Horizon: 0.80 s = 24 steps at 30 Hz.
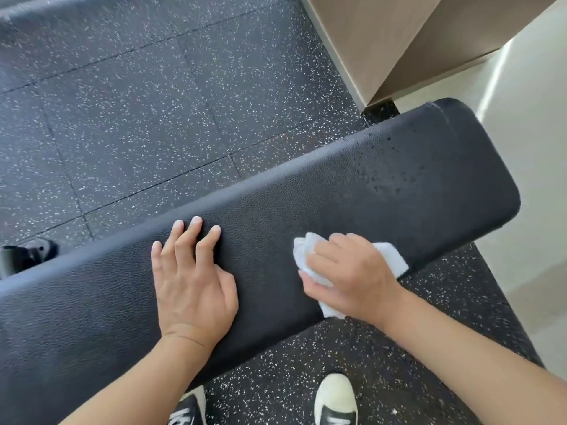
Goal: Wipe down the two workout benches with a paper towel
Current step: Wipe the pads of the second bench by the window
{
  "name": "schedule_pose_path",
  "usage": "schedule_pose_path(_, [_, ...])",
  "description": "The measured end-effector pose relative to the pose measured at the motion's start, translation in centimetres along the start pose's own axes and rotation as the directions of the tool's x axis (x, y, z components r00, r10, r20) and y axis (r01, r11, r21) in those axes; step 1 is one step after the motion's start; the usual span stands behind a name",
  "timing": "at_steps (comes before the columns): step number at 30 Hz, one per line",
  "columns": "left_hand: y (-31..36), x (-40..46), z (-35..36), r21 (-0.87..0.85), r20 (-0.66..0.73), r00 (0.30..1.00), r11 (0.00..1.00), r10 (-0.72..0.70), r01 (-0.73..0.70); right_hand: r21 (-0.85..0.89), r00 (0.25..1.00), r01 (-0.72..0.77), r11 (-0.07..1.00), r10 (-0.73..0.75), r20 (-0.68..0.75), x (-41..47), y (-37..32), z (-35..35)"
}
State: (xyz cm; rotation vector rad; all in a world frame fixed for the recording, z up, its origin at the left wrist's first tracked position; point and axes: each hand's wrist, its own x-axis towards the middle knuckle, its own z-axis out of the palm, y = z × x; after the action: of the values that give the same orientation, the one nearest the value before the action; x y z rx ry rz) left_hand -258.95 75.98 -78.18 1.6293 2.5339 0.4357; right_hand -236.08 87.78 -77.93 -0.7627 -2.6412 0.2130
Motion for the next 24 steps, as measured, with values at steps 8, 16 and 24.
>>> schedule_pose_path(8, [-0.3,-0.1,-0.3,-0.042,0.032,0.999,0.999,-0.004,0.006,-0.069,0.734,-0.674,0.736,0.656,-0.177,8.1,0.3,1.9])
schedule_pose_path(16, [-0.8,-0.3,-0.6,-0.108,0.073,0.997,0.994,-0.008,0.016,0.068,0.925,-0.378,0.923,0.379,-0.011,10.6,-9.4,4.8])
schedule_pose_path(24, [-1.1,-0.3,0.1,0.043,0.128,0.987,0.993,0.100,-0.107,-0.162,0.710,-0.697,0.699,0.704,-0.014,-0.1,3.5,-3.3])
